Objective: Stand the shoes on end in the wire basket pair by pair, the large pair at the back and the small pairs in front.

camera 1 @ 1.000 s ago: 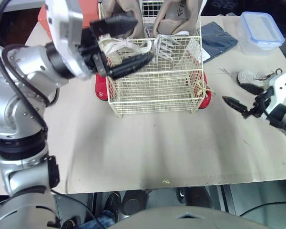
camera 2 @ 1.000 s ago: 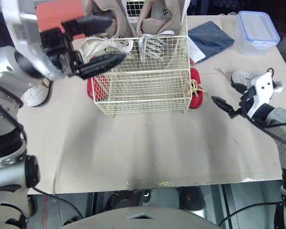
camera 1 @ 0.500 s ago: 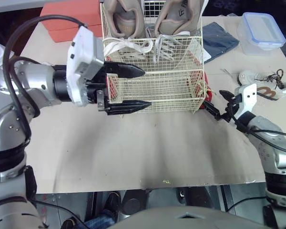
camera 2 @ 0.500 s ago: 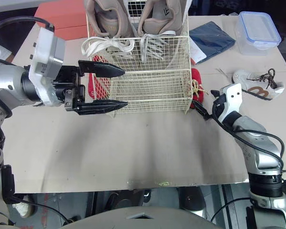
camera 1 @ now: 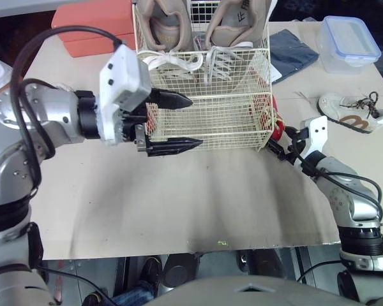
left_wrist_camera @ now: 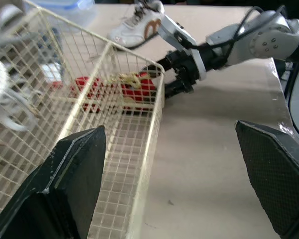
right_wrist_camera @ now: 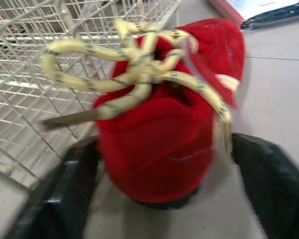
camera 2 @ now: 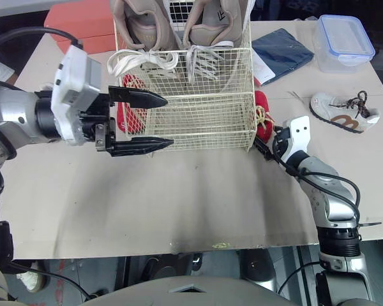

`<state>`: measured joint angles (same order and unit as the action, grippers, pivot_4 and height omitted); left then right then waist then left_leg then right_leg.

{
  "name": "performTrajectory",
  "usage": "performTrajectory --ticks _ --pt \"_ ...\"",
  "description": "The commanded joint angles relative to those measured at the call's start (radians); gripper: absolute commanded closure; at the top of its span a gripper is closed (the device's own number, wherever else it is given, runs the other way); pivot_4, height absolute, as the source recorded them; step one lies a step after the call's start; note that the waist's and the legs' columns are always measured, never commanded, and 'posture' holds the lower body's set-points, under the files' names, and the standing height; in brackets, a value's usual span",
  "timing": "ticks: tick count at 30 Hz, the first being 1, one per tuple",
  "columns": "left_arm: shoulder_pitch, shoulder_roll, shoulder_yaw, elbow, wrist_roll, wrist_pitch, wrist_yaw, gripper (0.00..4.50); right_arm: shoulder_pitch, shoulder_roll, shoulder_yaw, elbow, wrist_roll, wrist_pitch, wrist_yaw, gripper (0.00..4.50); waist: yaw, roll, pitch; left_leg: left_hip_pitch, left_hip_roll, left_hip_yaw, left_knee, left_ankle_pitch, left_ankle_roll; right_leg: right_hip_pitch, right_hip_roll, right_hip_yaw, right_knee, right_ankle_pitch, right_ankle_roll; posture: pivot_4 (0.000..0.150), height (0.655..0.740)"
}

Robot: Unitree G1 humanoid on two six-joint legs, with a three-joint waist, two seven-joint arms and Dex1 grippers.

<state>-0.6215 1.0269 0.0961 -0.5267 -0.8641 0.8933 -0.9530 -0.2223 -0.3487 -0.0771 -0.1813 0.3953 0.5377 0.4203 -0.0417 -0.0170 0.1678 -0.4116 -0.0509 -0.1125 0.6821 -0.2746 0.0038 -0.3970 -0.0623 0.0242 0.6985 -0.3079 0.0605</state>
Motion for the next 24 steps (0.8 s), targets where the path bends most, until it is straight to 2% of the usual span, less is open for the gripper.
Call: performTrajectory --ticks 1,4,6,9,12,17,20,24 --pt "-0.027 -0.007 0.006 -0.015 0.005 -0.019 0.001 0.00 -0.007 -0.004 -0.033 -0.016 -0.008 -0.036 -0.012 2.64 0.000 0.000 0.000 0.000 0.000 0.000 0.000 0.000 0.000 0.000 0.000 0.000 0.000 0.000 0.000 0.150 0.7400" --pt "-0.043 -0.017 -0.007 -0.011 0.012 -0.025 -0.001 0.00 0.002 -0.017 -0.058 -0.033 -0.004 -0.057 -0.002 3.89 0.000 0.000 0.000 0.000 0.000 0.000 0.000 0.000 0.000 0.000 0.000 0.000 0.000 0.000 0.000 0.150 0.7400" --pt "-0.052 -0.025 -0.019 -0.004 0.021 -0.031 -0.003 0.00 0.009 -0.027 -0.080 -0.046 0.000 -0.067 -0.003 4.48 0.000 0.000 0.000 0.000 0.000 0.000 0.000 0.000 0.000 0.000 0.000 0.000 0.000 0.000 0.000 0.150 0.7400" --pt "-0.066 -0.040 -0.030 0.000 0.029 -0.038 -0.007 0.00 0.016 -0.064 -0.128 -0.050 -0.025 -0.109 -0.014 4.48 0.001 0.000 0.000 0.000 0.000 0.000 0.000 0.000 0.000 0.000 0.000 0.000 0.000 0.000 0.000 0.150 0.7400" --pt "-0.087 -0.054 -0.036 0.017 0.033 -0.046 -0.015 0.00 -0.005 -0.165 -0.230 -0.055 -0.025 -0.161 0.017 4.48 0.003 0.001 0.000 0.000 -0.001 0.001 0.000 0.000 0.000 0.000 0.000 0.000 0.000 0.000 0.000 0.150 0.7400" --pt "-0.114 -0.052 -0.047 0.069 0.063 -0.081 -0.066 0.00 -0.131 -0.338 -0.362 -0.080 0.075 -0.214 0.145 4.48 -0.005 0.003 0.002 0.000 0.000 0.003 0.000 0.000 0.000 0.000 0.000 0.002 0.000 0.000 0.000 0.150 0.7400" --pt "-0.136 -0.053 -0.042 0.112 0.071 -0.104 -0.108 0.00 -0.208 -0.434 -0.340 -0.126 0.085 -0.249 0.239 4.48 -0.010 0.003 0.002 0.002 0.002 0.005 -0.002 0.000 0.000 0.000 0.002 0.003 0.001 0.000 0.000 0.150 0.7400" --pt "-0.158 -0.023 -0.021 0.187 0.082 -0.135 -0.185 0.00 -0.249 -0.551 -0.238 -0.179 0.010 -0.378 0.399 4.48 -0.007 0.003 0.002 0.001 0.002 0.005 -0.001 0.000 0.001 0.000 0.001 0.003 0.000 0.000 0.000 0.150 0.7400"
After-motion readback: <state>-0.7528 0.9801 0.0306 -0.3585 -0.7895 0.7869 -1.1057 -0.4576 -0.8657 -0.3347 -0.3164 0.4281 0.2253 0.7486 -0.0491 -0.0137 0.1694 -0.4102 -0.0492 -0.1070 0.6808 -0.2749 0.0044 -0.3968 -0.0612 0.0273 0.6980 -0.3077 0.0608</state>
